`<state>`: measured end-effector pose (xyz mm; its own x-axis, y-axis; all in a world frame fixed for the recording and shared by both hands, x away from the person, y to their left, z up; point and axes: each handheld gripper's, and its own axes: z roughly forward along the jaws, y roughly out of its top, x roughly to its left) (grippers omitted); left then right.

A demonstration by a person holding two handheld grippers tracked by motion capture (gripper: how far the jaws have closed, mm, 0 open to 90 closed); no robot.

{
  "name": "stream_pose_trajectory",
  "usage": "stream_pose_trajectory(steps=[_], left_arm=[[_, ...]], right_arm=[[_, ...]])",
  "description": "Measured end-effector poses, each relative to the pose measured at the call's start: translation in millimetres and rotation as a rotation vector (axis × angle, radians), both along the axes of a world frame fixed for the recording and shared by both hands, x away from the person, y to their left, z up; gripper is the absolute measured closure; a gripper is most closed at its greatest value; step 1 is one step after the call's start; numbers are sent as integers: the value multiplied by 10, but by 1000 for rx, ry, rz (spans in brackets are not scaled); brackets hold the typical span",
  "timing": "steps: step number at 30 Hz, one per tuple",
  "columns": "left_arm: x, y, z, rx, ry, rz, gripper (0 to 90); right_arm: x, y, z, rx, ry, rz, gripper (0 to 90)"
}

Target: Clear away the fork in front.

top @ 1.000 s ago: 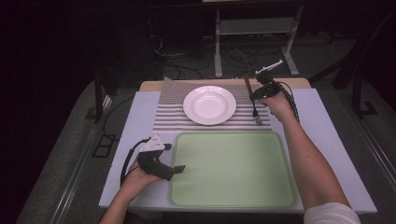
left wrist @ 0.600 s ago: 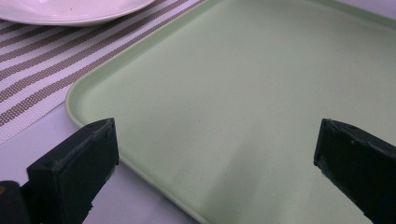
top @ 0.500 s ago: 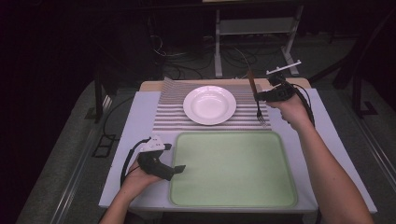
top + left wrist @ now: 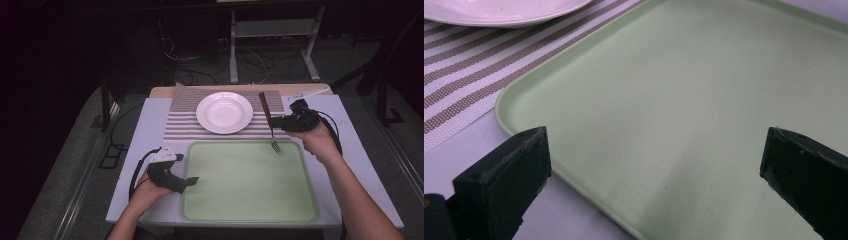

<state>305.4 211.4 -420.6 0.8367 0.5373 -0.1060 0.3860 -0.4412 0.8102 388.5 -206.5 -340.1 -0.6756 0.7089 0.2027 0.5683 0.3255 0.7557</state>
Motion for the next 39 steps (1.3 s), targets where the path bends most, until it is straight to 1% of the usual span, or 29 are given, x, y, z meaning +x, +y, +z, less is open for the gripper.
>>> stream_pose_trajectory(steps=[3,8,10,11,12,13,15,16,19,20,23,27,31,33,37,39], left_arm=[[0,-2,9,-8,0,6,0],[14,-21,42,-38,1,12,0],[30,-39,80,-57,-2,12,0],[40,-53,105,-65,-2,11,0],[53,-71,132,-70,-4,9,0],[70,-91,159,-71,-8,8,0],[107,-138,211,-73,-13,3,0],[126,-163,237,-75,-18,-1,0],[191,-256,331,-74,-32,-11,0],[211,-295,366,-81,-37,-15,0],[276,-421,476,-91,-51,-44,0],[355,-610,600,-104,-60,-82,0],[419,-783,697,-114,-65,-100,0],[446,-862,739,-122,-69,-106,51],[463,-1011,804,-135,-65,-119,88],[441,-1060,811,-144,-79,-121,141]], right_arm=[[-104,16,-46,9,-13,25,767],[-287,38,-136,14,-28,70,767],[-351,48,-168,21,-27,84,767],[-373,59,-181,16,-26,94,767],[-393,69,-191,7,-27,102,767],[-413,73,-198,9,-29,102,767],[-441,74,-214,32,-19,112,767],[-457,78,-219,33,-22,117,767],[-497,80,-224,35,-31,128,767],[-506,77,-222,42,-34,129,767],[-518,68,-215,53,-40,135,767],[-535,62,-213,69,-45,140,767],[-555,70,-220,74,-45,146,767],[-567,83,-218,81,-47,151,767],[-603,150,-224,82,-52,169,767],[-621,195,-236,80,-57,181,767]])
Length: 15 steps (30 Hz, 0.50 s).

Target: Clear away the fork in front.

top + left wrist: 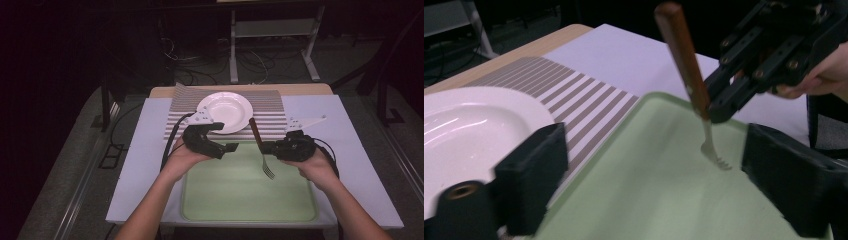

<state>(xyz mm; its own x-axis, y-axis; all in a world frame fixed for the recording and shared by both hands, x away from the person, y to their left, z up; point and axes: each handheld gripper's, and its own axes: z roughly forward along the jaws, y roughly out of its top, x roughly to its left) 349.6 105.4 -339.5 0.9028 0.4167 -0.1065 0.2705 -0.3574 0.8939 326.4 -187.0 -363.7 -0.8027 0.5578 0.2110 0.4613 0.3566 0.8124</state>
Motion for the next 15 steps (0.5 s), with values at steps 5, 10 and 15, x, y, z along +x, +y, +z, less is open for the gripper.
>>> stream_pose_trajectory(steps=[5,10,15], left_arm=[[-41,-32,-49,-34,27,-4,220],[-101,-79,-110,-65,54,-15,339],[-136,-124,-120,-82,90,-2,460]], right_arm=[[-67,135,-26,0,-9,38,767],[-102,246,-28,6,-15,62,766],[-125,337,-25,9,-23,75,766]])
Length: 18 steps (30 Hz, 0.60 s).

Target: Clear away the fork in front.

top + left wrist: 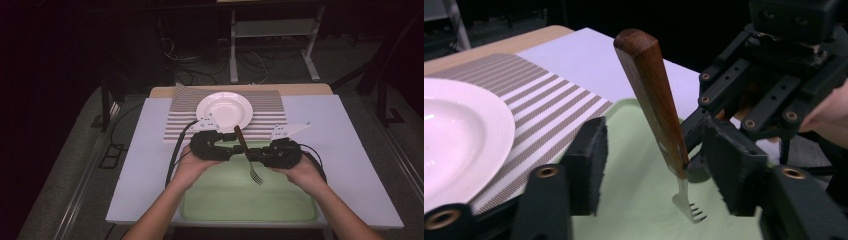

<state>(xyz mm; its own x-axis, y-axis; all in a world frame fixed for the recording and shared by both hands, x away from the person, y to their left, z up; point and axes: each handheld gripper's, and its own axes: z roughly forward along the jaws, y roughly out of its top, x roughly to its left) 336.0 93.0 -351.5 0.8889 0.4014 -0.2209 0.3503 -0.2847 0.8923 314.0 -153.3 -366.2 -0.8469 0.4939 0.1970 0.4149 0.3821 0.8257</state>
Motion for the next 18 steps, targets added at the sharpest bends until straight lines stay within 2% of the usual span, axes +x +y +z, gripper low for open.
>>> stream_pose_trajectory(steps=[3,8,13,18], left_arm=[[-7,-9,-2,-15,8,-2,542],[-21,-44,-17,-17,25,0,610],[-31,-59,-24,-30,32,9,717],[-28,-49,-21,-42,36,-1,737]], right_arm=[[-2,45,-16,-4,-1,6,766],[-11,67,-19,-5,-4,6,766],[-20,84,-13,-5,-10,6,766],[-28,99,-5,-6,-17,4,766]])
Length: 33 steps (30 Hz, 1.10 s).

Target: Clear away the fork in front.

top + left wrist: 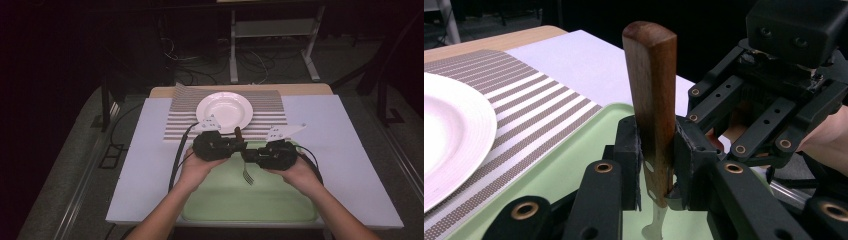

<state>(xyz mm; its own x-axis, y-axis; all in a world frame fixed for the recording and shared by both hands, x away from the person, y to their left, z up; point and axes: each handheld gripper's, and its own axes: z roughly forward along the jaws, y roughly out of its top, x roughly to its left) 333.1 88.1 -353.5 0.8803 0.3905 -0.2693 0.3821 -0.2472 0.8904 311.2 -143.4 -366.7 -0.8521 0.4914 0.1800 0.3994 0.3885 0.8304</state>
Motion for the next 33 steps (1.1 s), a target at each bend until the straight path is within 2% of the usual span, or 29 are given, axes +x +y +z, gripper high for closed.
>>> stream_pose_trajectory(steps=[4,6,7,10,11,12,16,19,20,24,33], left_arm=[[-8,12,18,-11,-9,-14,756],[-4,31,31,-4,-18,-12,761],[1,47,40,-8,-17,-13,763],[8,101,74,-2,-28,-10,768],[16,122,85,10,-33,-16,771],[24,140,91,13,-36,-16,771],[66,233,99,17,-32,-2,780],[90,325,113,1,-30,13,794],[95,356,118,-5,-28,20,806],[102,485,146,-8,-32,33,807],[23,735,135,8,-22,-9,802]], right_arm=[[-9,8,8,6,-14,5,751],[-9,11,2,4,-24,10,596],[-10,8,-4,4,-32,4,556],[17,-28,-34,22,-18,-5,377],[38,-61,-64,18,-18,-23,292],[38,-61,-64,18,-18,-23,292],[48,-142,-156,-18,-63,-64,145],[12,-268,-235,-26,-78,-77,129],[-22,-381,-293,-23,-76,-90,115],[-79,-573,-380,-36,-78,-125,87],[-313,-1062,-568,-52,-84,-229,69]])
